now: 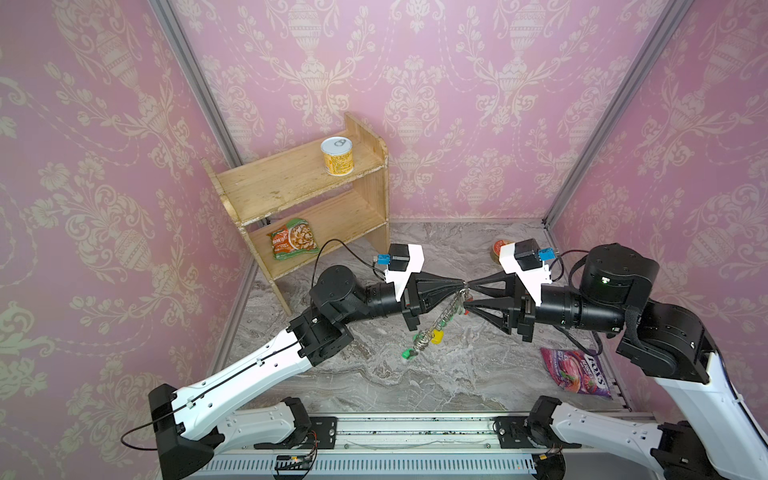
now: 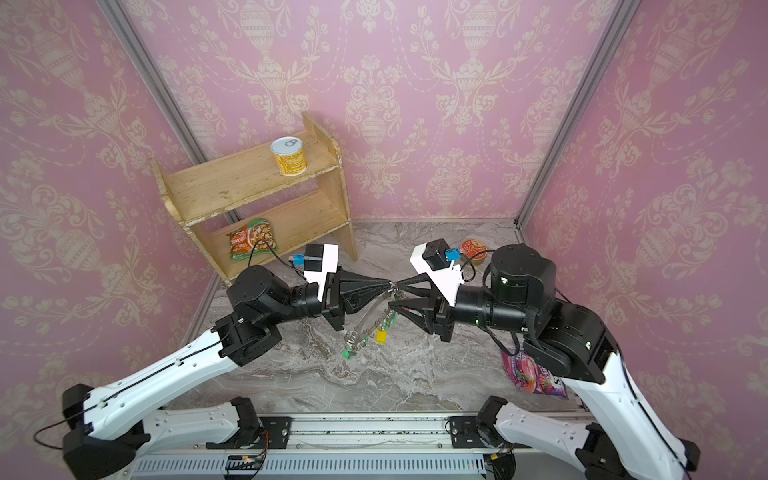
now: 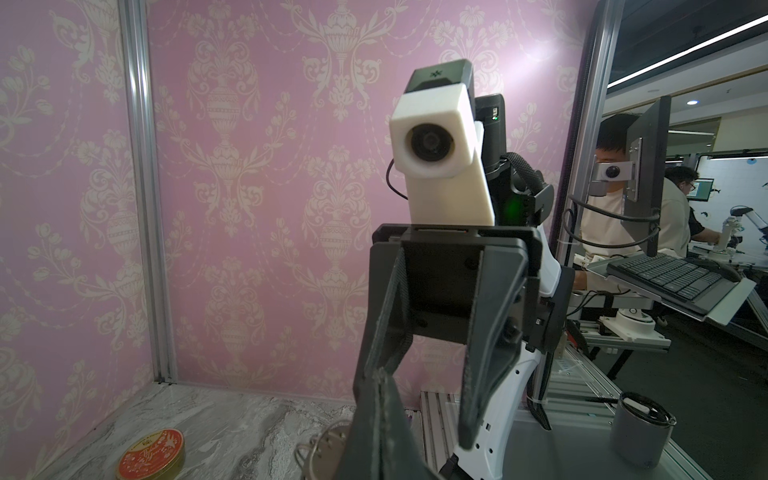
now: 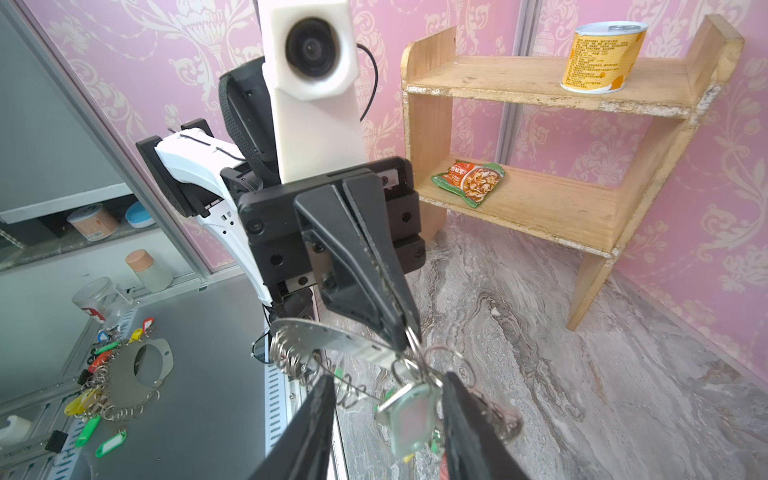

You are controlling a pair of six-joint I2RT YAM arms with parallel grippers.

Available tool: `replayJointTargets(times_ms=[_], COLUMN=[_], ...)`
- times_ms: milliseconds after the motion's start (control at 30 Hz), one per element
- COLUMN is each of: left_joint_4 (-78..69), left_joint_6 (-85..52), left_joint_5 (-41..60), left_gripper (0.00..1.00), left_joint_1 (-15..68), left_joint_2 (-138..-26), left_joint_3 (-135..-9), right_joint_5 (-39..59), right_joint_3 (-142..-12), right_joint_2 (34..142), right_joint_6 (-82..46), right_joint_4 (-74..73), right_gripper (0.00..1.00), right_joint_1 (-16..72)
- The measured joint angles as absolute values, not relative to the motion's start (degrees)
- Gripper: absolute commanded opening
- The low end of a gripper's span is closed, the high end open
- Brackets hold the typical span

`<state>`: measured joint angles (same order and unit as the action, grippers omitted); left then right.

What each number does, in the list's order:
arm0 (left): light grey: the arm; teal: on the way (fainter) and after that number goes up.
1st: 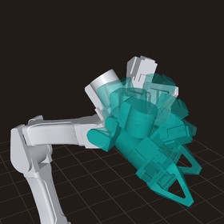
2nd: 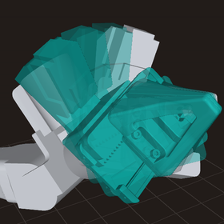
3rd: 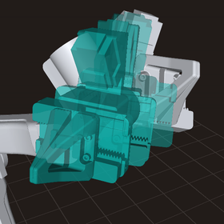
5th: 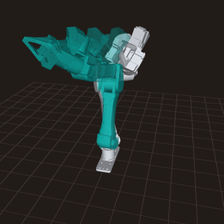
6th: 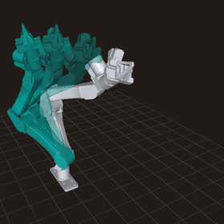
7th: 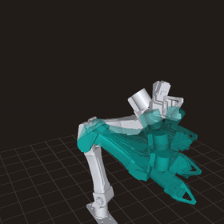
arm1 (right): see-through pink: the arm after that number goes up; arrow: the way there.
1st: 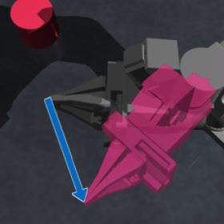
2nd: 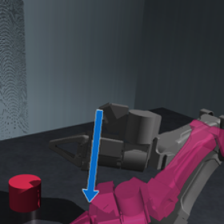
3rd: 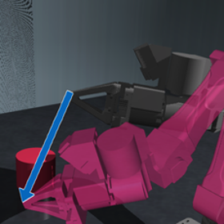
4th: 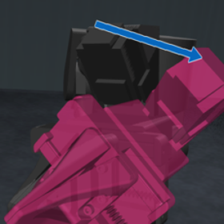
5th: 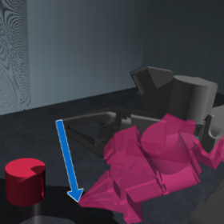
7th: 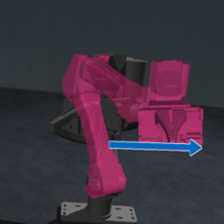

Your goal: Put the keys on the keyring

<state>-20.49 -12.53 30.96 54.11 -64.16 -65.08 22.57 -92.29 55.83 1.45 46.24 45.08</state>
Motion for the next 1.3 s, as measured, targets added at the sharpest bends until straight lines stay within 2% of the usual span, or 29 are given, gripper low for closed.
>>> replayJointTargets(times_ms=[200, 1067, 1233, 1300], left_joint_4=[-20.49, -20.75, -21.45, -21.65], left_joint_6=[-12.62, -14.55, -14.76, -14.81], left_joint_5=[31.07, 33.06, 33.65, 34.04], left_gripper=[0.00, 0.00, 0.00, 0.00], left_joint_1=[54.11, 54.04, 54.06, 54.04], left_joint_2=[-64.16, -64.27, -64.34, -64.34], left_joint_3=[-65.08, -65.10, -65.10, -65.12], right_joint_5=[22.02, 24.77, 25.54, 25.85], right_joint_3=[-91.83, -91.20, -91.13, -91.13], right_joint_2=[55.13, 56.12, 56.16, 56.31], right_joint_6=[1.80, 1.87, 1.67, 1.34], right_joint_4=[45.65, 43.68, 43.42, 43.29], right_gripper=[0.22, 0.14, 0.08, 0.02], right_joint_1=[44.91, 43.57, 43.46, 43.46])
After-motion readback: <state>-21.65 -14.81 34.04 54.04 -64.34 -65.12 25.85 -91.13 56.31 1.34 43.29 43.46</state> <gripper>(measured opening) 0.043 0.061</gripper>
